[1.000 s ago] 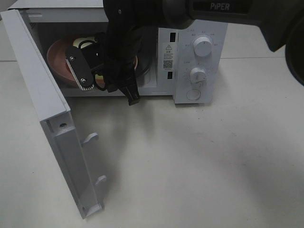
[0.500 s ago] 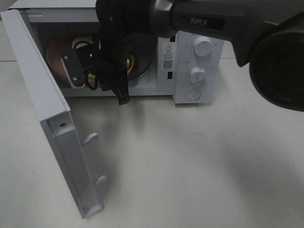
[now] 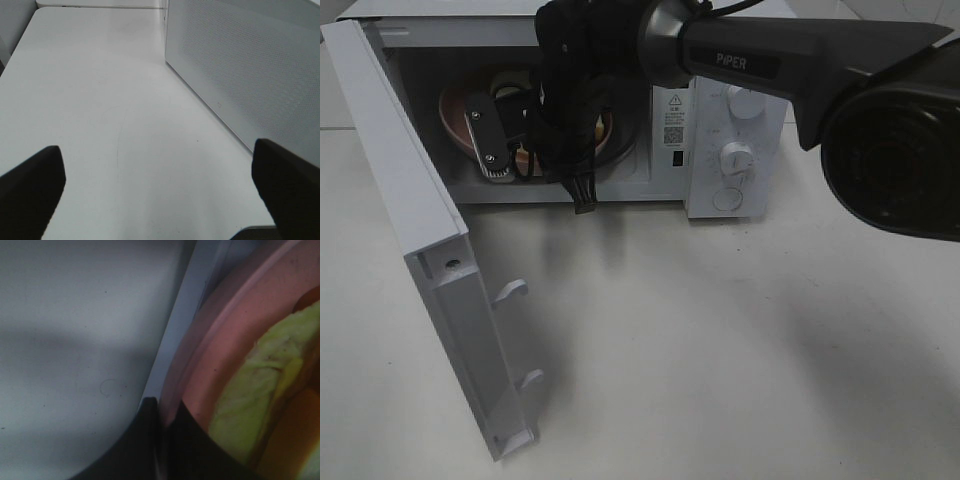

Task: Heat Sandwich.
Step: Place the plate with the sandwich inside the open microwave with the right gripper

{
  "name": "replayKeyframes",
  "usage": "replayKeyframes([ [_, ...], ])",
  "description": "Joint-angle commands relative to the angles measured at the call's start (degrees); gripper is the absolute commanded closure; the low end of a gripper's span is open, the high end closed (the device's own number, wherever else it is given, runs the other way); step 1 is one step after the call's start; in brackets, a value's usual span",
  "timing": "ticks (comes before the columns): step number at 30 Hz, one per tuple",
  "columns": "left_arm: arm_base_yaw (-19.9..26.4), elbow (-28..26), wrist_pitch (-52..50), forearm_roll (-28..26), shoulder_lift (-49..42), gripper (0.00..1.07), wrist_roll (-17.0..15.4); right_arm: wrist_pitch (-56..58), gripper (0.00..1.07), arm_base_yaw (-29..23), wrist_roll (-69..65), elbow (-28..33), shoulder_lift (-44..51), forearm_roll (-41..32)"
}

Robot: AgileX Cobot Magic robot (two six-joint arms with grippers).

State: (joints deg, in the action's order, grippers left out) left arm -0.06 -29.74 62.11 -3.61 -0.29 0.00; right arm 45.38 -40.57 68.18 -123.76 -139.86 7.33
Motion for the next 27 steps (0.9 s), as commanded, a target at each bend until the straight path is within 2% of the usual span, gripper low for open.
replayKeyframes([
  [1, -0.1, 0.1, -0.8, 0.2, -1.0, 0.10, 0.4, -2.4, 1.07, 0.6, -1.0, -0.9, 0.4, 0.5],
  [19, -0.1, 0.1, -0.8, 0.2, -1.0, 0.10, 0.4, -5.1, 1.02, 1.3, -3.6, -0.9, 0.4, 0.9],
  [23, -0.1, 0.1, -0.8, 0.2, -1.0, 0.10, 0.4, -5.3, 0.96, 1.3, -5.6, -0.9, 0.4, 2.1],
  [26, -0.1, 0.1, -0.8, 0.2, -1.0, 0.10, 0.4, -5.4, 0.82, 1.3, -8.7, -0.9, 0.4, 2.2],
  [27, -0.1, 0.1, -0.8, 0.2, -1.0, 0.10, 0.4, -5.4, 0.82, 1.3, -8.7, -0.9, 0.4, 2.2],
])
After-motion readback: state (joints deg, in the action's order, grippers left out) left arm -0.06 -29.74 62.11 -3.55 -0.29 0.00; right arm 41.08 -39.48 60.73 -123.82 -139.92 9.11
